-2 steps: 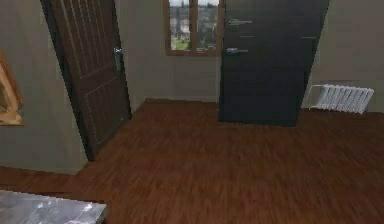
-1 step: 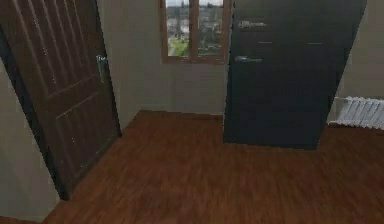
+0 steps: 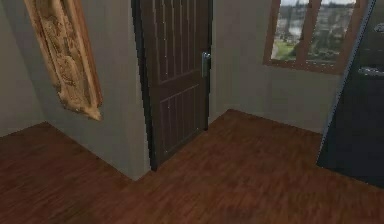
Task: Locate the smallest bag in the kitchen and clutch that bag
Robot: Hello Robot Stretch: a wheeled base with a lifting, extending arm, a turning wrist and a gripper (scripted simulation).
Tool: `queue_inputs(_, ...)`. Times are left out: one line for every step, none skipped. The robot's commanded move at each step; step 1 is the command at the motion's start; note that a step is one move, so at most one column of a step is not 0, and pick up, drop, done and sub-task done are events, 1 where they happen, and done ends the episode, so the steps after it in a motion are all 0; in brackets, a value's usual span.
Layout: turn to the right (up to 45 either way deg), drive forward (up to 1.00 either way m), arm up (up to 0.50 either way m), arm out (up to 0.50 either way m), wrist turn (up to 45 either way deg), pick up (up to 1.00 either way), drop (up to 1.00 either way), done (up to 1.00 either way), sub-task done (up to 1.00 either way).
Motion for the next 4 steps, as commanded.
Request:
queue_inputs(0.0, 0.15, 0.0, 0.0, 0.0, 0.0, 0.0, 0.0, 0.0)
queue_inputs(-45.0, 0.0, 0.0, 0.0, 0.0, 0.0, 0.0, 0.0, 0.0)
queue_inputs(-6.0, 0.0, 0.0, 0.0, 0.0, 0.0, 0.0, 0.0, 0.0)
queue_inputs(0.0, 0.85, 0.0, 0.0, 0.0, 0.0, 0.0, 0.0, 0.0)
